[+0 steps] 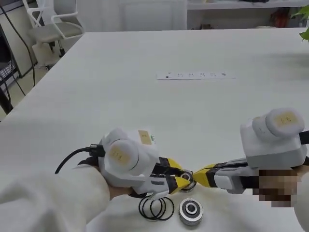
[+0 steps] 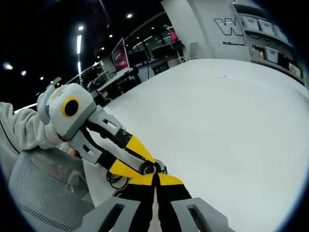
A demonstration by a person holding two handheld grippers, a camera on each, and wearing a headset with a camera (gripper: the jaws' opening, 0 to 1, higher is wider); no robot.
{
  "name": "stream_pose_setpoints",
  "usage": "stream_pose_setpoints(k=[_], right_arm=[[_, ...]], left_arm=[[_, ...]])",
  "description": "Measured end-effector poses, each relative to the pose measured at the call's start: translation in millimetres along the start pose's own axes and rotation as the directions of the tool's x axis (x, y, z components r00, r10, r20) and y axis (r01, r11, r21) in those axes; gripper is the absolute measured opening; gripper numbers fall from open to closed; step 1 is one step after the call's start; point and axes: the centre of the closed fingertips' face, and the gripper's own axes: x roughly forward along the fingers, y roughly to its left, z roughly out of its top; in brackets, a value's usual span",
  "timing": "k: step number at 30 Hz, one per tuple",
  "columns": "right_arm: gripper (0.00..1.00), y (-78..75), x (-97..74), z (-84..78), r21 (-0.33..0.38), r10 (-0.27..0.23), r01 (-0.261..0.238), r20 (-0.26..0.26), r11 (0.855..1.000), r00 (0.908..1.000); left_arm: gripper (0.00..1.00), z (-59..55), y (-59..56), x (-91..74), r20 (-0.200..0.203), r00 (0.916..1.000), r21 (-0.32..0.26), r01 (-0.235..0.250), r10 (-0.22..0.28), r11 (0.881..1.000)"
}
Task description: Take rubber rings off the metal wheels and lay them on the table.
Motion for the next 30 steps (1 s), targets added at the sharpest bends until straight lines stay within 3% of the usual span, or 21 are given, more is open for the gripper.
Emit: stream_pose_setpoints(k=[10, 14, 17, 19, 23, 30], right_arm=[[0.0, 5.1, 1.7, 3.5, -0.028, 0.022, -0.022, 0.01, 0.999, 0.9997], [0.0, 6.6, 0.6, 6.4, -0.024, 0.027, -0.026, 0.02, 0.999, 0.9995], [0.0, 13.8, 0.6, 11.7, -0.03, 0.057, -0.055, 0.043, 0.998, 0.9975], [0.0, 9.7, 0.6, 12.0, -0.056, 0.032, -0.03, 0.038, 0.998, 0.9988], [0.0, 3.7, -0.8, 12.4, -0.013, 0.027, -0.026, 0.046, 1.0, 0.9986], [0.0, 3.5, -2.2, 15.7, -0.007, 0.019, -0.019, 0.06, 1.0, 0.998]], left_arm=[[0.14, 0.4, 0.1, 0.3, 0.009, 1.0, -0.014, -0.004, 0.004, 1.0], [0.14, 0.6, -0.3, 0.4, 0.031, 0.9995, -0.018, -0.006, 0.006, 1.0], [0.14, 1.1, -0.1, 1.2, 0.031, 0.9995, -0.02, -0.007, 0.008, 1.0], [0.14, 1.4, 0.0, 1.5, 0.03, 0.9995, -0.022, -0.01, 0.011, 1.0], [0.14, 1.8, 0.9, 1.8, 0.019, 0.9997, -0.053, -0.013, 0.014, 0.999], [0.14, 4.1, 0.2, -2.0, 0.004, 1.0, -0.044, 0.005, -0.005, 0.999]])
